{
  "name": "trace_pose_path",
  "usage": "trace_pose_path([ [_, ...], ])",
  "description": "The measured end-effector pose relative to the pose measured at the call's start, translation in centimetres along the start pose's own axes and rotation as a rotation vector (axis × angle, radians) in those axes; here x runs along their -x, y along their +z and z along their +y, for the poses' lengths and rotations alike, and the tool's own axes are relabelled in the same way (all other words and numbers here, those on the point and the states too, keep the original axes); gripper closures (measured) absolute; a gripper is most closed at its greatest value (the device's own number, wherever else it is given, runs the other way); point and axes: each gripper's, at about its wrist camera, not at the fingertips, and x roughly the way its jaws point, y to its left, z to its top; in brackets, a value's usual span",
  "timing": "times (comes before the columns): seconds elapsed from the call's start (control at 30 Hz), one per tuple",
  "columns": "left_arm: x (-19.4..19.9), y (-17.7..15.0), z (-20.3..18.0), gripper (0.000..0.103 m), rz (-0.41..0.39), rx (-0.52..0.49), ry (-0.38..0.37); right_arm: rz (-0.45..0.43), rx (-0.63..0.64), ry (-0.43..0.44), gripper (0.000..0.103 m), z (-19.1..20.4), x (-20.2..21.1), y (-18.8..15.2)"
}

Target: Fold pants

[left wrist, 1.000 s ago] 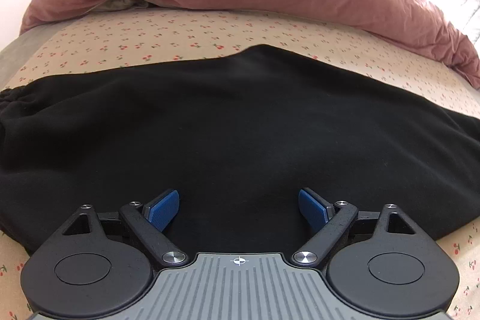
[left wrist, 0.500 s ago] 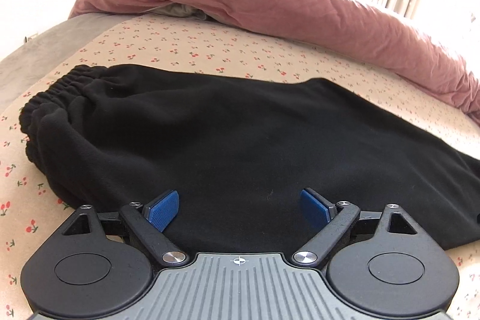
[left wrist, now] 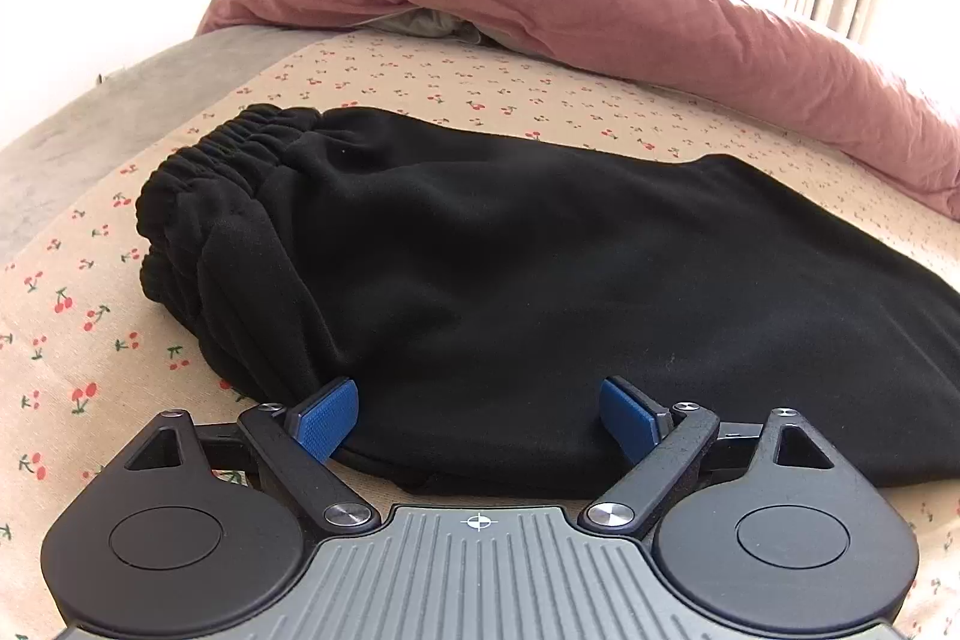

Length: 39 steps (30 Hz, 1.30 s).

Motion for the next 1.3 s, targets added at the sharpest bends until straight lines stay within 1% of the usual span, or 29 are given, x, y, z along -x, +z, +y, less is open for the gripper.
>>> trace_pose_path([
  [0.1,0.8,0.0,0.1,0.014,-0.037,0.001,-0.003,0.004,-0.027,-0.024,0.066,-1.2,0.5,-0.5],
  [0.17,1.7,0.2,0.6,0.014,-0.074,0.026,-0.004,0.0,-0.06,-0.023,0.066,-2.2,0.7,-0.8],
  [0.23,2.4,0.5,1.6,0.014,-0.095,0.073,-0.003,-0.003,-0.086,-0.04,0.066,-2.9,0.7,-1.0],
  [0.3,2.7,0.7,3.0,0.014,-0.096,0.135,-0.019,-0.012,-0.093,-0.066,0.067,-2.9,1.3,-1.2],
  [0.33,2.8,0.8,3.6,0.014,-0.095,0.159,-0.029,-0.025,-0.091,-0.064,0.067,-2.8,1.6,-1.2],
  [0.37,2.8,0.8,3.9,0.016,-0.095,0.162,-0.028,-0.045,-0.084,-0.04,0.067,-2.6,2.0,-1.4],
  [0.4,2.8,0.8,3.9,0.016,-0.095,0.145,-0.024,-0.061,-0.075,0.009,0.067,-2.3,2.3,-1.4],
  [0.43,2.8,0.8,3.9,0.016,-0.094,0.119,-0.007,-0.066,-0.057,0.078,0.069,-1.8,2.5,-1.4],
  [0.47,2.8,0.7,3.8,0.016,-0.093,0.1,0.007,-0.047,-0.027,0.151,0.072,-1.2,2.7,-1.7],
  [0.5,2.8,0.6,3.8,0.016,-0.092,0.093,0.009,-0.024,0.019,0.206,0.073,-0.3,2.8,-2.0],
  [0.53,2.6,0.6,3.9,0.016,-0.085,0.094,0.001,-0.01,0.072,0.221,0.073,0.6,2.8,-2.2],
  [0.57,2.5,0.5,4.1,0.016,-0.08,0.097,-0.003,0.005,0.115,0.21,0.073,1.6,2.5,-2.3],
  [0.63,2.5,0.5,4.4,0.016,-0.08,0.108,-0.004,0.014,0.14,0.189,0.074,2.5,2.2,-2.1],
  [0.7,2.8,0.5,4.5,0.019,-0.087,0.113,-0.015,0.0,0.147,0.202,0.075,2.7,2.8,-2.4],
  [0.77,3.6,0.5,4.1,0.021,-0.095,0.09,-0.065,-0.01,0.192,0.241,0.081,3.2,3.8,-2.6],
  [0.8,4.0,0.4,3.6,0.021,-0.09,0.07,-0.113,-0.007,0.222,0.271,0.081,3.9,4.0,-2.6],
  [0.87,4.6,0.1,2.2,0.021,-0.059,0.003,-0.271,0.03,0.282,0.35,0.081,5.0,4.2,-3.2],
  [0.9,4.7,-0.1,1.2,0.02,-0.041,-0.042,-0.333,0.064,0.312,0.373,0.08,5.5,3.8,-3.5],
  [0.93,4.5,-0.4,0.0,0.019,-0.029,-0.085,-0.359,0.077,0.344,0.363,0.08,6.1,3.5,-3.8],
  [0.97,4.2,-0.6,-1.1,0.019,-0.017,-0.129,-0.358,0.071,0.352,0.353,0.08,6.3,3.4,-3.7],
  [1.0,3.8,-0.7,-2.1,0.019,-0.002,-0.164,-0.35,0.06,0.33,0.345,0.08,6.3,3.4,-3.4],
  [1.03,3.0,-0.9,-3.2,0.019,0.023,-0.199,-0.334,0.035,0.296,0.307,0.08,6.1,3.3,-2.8],
  [1.1,1.9,-1.0,-4.3,0.02,0.061,-0.202,-0.333,-0.013,0.27,0.222,0.081,5.7,3.1,-2.3],
  [1.17,1.1,-1.0,-5.0,0.02,0.094,-0.197,-0.36,-0.048,0.269,0.214,0.081,5.6,3.0,-2.4],
  [1.23,1.2,-0.9,-5.5,0.019,0.088,-0.211,-0.356,-0.075,0.299,0.189,0.081,5.8,3.3,-2.8],
  [1.3,1.7,-0.9,-5.5,0.019,0.074,-0.2,-0.37,-0.121,0.328,0.173,0.081,6.0,4.0,-3.1],
])
